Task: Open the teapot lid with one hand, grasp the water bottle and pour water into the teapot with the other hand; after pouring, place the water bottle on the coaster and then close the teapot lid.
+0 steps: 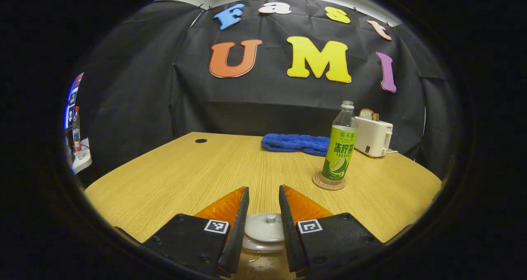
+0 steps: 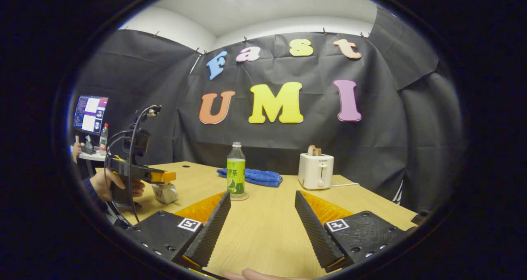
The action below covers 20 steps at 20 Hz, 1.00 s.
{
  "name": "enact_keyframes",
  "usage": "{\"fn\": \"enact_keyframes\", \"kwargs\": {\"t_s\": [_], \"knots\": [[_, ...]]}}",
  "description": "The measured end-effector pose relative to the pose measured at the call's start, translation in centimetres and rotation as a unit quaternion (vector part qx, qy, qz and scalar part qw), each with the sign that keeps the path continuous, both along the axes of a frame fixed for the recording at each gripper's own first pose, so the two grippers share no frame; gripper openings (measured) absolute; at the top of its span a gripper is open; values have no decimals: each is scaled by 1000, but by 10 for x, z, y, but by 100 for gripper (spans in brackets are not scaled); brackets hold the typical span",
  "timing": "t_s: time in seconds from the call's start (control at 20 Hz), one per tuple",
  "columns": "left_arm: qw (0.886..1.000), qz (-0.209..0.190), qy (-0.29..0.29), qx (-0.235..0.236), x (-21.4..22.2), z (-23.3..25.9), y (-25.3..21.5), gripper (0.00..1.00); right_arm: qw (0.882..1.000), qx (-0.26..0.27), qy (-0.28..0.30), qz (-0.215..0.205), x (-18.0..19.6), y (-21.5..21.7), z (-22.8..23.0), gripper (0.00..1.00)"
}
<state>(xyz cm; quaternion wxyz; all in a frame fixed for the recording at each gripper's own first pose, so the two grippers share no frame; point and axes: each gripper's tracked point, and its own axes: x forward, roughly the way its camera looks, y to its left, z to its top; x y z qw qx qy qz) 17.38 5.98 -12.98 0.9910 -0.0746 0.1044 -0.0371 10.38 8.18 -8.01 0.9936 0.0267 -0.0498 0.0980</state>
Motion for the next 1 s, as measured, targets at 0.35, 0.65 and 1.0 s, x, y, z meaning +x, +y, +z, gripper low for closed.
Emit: {"fn": "enact_keyframes", "kwargs": {"t_s": [0.35,0.65,1.0], "knots": [[1000,0,0,-9,-13,12,3,56,1000,25,18,-5,0,-16,-4,94],[999,-7,-44,-20,-56,79,-6,87,998,47,34,-11,-12,-27,18,94],[997,-12,-69,-8,-135,138,-20,98,997,56,28,-53,-78,-63,91,92]]}}
